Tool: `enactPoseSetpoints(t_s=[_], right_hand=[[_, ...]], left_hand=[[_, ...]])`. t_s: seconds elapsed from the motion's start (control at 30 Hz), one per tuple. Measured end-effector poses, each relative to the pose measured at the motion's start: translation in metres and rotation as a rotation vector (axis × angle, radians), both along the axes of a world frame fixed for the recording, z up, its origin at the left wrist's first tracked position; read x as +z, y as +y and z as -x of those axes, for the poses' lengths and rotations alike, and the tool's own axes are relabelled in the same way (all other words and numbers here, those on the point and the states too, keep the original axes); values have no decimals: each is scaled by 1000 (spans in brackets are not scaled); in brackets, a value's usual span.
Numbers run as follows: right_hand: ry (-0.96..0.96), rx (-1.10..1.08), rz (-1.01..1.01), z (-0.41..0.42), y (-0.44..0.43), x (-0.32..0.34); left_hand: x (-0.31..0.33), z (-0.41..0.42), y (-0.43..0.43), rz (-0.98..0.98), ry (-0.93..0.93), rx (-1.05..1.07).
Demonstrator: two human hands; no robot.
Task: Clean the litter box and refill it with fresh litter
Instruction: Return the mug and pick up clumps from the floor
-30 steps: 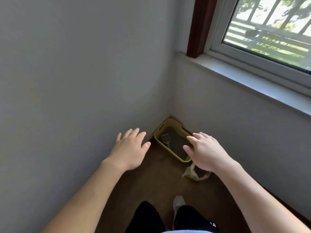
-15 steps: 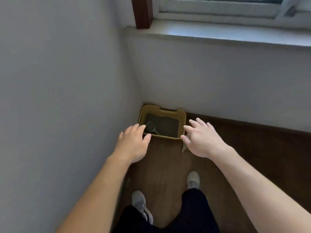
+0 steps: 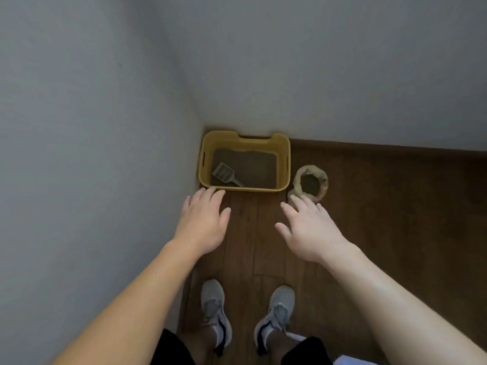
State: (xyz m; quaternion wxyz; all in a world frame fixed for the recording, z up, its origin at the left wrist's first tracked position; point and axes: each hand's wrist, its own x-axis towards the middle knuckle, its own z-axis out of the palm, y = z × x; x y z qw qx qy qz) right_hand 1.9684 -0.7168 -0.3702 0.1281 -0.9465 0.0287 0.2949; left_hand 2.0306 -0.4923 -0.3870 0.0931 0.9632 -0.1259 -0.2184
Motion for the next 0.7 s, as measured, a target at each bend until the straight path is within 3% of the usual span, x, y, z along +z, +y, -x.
enactPoseSetpoints(t_s=[0.4,0.7], right_hand=[[-150,171,65,-28,23,-379],[-276,297,65,-35,-1,-533]], left_hand=[[-380,-27,17,-39,-48,-194],[-533,-48,7,-13,-114,-443]])
